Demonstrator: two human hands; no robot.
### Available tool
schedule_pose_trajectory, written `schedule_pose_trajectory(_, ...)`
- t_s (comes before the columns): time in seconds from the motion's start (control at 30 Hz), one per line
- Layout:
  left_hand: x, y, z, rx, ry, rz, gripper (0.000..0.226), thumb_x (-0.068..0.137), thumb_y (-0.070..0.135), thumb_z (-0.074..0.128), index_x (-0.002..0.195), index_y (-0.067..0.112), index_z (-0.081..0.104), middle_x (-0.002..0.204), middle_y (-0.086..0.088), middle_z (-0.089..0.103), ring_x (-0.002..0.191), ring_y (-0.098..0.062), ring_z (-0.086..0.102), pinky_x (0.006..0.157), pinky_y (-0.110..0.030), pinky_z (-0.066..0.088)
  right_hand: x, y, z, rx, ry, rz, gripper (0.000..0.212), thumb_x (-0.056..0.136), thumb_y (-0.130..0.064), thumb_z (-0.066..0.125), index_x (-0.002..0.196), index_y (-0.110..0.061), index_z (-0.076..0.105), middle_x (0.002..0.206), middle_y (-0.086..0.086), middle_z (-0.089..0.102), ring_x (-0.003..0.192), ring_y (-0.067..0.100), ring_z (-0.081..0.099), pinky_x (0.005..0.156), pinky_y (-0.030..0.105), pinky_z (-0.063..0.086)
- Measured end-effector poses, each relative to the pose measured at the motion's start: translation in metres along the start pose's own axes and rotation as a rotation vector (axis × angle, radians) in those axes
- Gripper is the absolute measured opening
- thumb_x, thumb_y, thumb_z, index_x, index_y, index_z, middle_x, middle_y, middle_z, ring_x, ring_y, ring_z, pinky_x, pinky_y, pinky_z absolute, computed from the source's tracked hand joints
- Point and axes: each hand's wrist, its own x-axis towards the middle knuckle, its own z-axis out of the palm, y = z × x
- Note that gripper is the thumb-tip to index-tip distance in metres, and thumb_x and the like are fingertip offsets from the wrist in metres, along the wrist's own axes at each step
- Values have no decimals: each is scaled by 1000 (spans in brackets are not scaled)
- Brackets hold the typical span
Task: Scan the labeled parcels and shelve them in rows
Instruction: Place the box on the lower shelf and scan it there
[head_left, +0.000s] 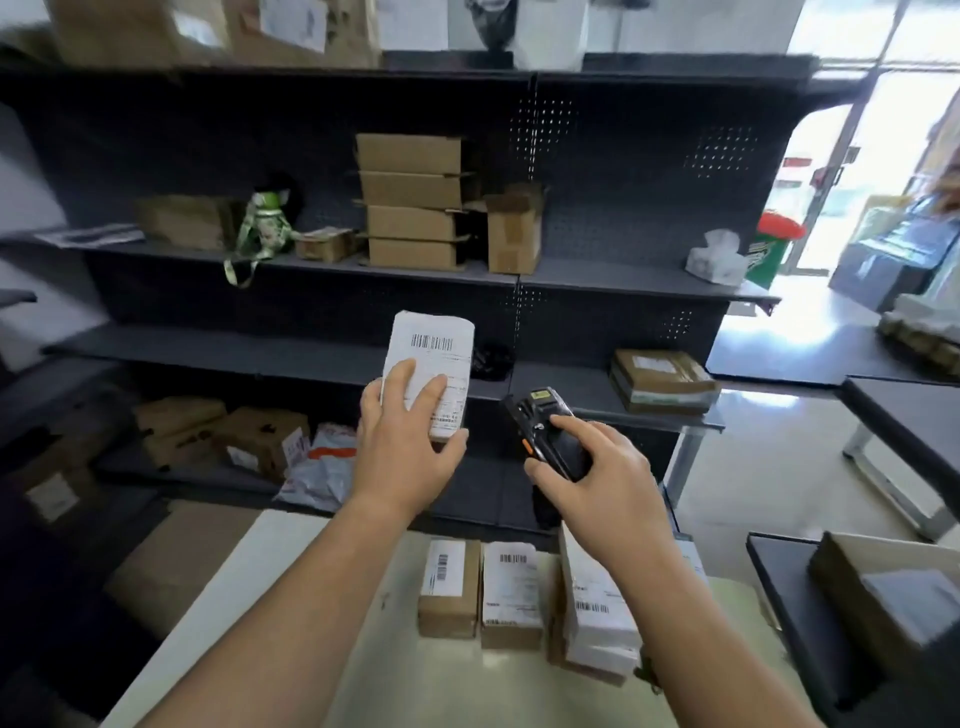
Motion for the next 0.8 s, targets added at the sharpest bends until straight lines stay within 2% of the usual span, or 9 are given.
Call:
schedule_pose_trajectory(0.2, 35, 22, -35, 2, 112, 102, 62, 84, 48, 66, 140, 27, 48, 154, 1, 19, 140, -30, 19, 111, -53, 34, 10, -41, -42, -29, 69, -29, 52, 78, -52, 71, 128, -41, 58, 109, -20, 54, 98, 6, 54, 79, 24, 43)
schedule_pose_trajectory(0.37, 47, 24, -38, 27, 166, 138, 60, 83, 46, 68, 136, 26, 51, 153, -2, 24, 137, -35, 25, 106, -57, 39, 11, -65, -60, -52, 98, -66, 52, 77, -51, 72, 127, -41, 60, 110, -20, 55, 100, 6, 55, 83, 28, 50)
schedule_pose_trajectory(0.8, 35, 8, -19, 38, 149, 99, 59, 81, 40, 73, 134, 24, 53, 152, -3, 25, 138, -37, 24, 105, -59, 40, 5, -79, -65, -153, -50, -64, 54, 76, -56, 69, 129, -47, 56, 117, -18, 57, 109, 6, 52, 83, 26, 44)
